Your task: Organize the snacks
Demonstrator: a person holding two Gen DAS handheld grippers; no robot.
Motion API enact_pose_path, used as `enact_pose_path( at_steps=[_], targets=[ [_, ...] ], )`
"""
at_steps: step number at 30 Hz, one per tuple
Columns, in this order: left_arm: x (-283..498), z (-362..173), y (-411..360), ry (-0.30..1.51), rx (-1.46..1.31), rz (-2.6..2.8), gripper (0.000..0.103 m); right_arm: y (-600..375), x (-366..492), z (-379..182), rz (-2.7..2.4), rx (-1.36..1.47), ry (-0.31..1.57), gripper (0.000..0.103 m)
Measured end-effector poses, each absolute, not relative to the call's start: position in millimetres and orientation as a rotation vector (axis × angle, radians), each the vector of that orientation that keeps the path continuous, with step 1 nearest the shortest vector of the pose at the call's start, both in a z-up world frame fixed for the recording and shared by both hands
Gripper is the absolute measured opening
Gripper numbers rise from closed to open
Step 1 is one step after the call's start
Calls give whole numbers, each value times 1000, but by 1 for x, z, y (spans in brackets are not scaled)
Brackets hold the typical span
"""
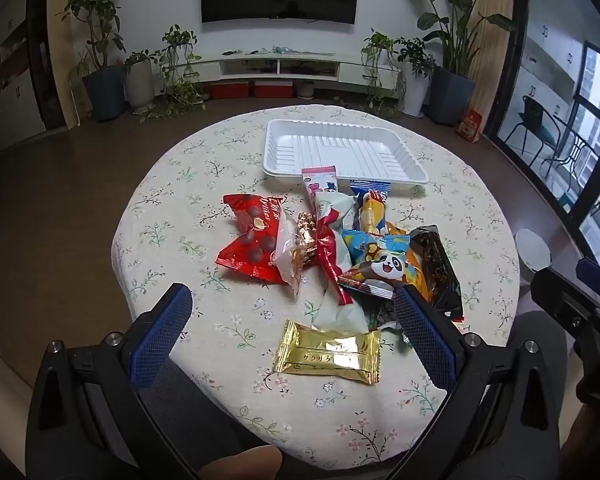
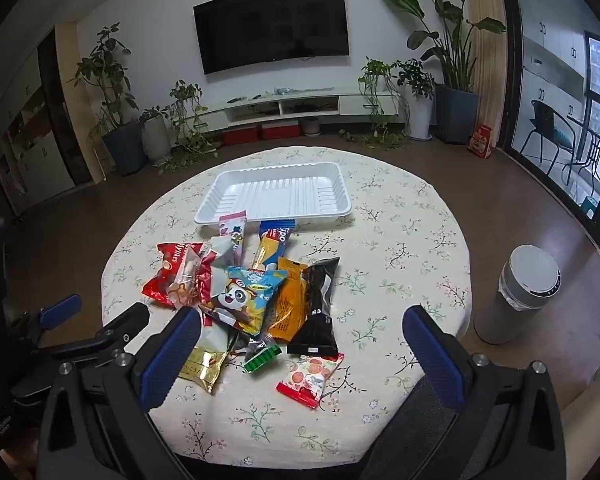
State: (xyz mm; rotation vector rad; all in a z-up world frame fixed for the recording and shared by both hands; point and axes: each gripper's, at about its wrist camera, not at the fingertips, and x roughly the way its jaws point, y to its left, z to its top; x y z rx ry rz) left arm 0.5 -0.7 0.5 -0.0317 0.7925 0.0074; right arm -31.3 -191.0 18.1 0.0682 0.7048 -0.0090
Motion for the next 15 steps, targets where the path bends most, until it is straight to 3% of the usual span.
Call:
enact_pose_path(
  at_steps=[15],
  targets=[
    [-1, 2, 5, 776, -65, -1, 103, -194, -32, 12, -6, 64, 724, 103]
  ],
)
